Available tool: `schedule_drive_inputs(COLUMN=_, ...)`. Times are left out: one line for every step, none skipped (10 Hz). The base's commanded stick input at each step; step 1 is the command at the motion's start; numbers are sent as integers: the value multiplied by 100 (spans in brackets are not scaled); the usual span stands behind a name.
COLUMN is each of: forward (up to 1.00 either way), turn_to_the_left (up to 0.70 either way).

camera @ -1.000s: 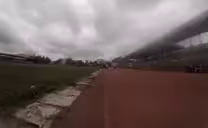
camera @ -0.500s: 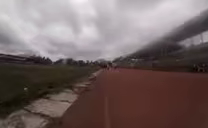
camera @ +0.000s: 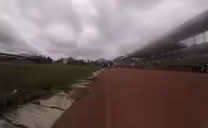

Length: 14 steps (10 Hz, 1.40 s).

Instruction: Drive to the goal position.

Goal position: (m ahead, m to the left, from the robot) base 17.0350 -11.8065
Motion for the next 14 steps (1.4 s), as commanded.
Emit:
schedule_drive_inputs(forward=70, turn_to_the_left=0)
schedule_drive_inputs(forward=70, turn_to_the_left=0)
schedule_drive_inputs(forward=70, turn_to_the_left=0)
schedule_drive_inputs(forward=70, turn_to_the_left=0)
schedule_drive_inputs(forward=70, turn_to_the_left=0)
schedule_drive_inputs(forward=70, turn_to_the_left=0)
schedule_drive_inputs(forward=70, turn_to_the_left=0)
schedule_drive_inputs(forward=70, turn_to_the_left=0)
schedule_drive_inputs(forward=70, turn_to_the_left=0)
schedule_drive_inputs(forward=70, turn_to_the_left=0)
schedule_drive_inputs(forward=70, turn_to_the_left=0)
schedule_drive_inputs(forward=70, turn_to_the_left=0)
schedule_drive_inputs(forward=70, turn_to_the_left=0)
schedule_drive_inputs(forward=70, turn_to_the_left=0)
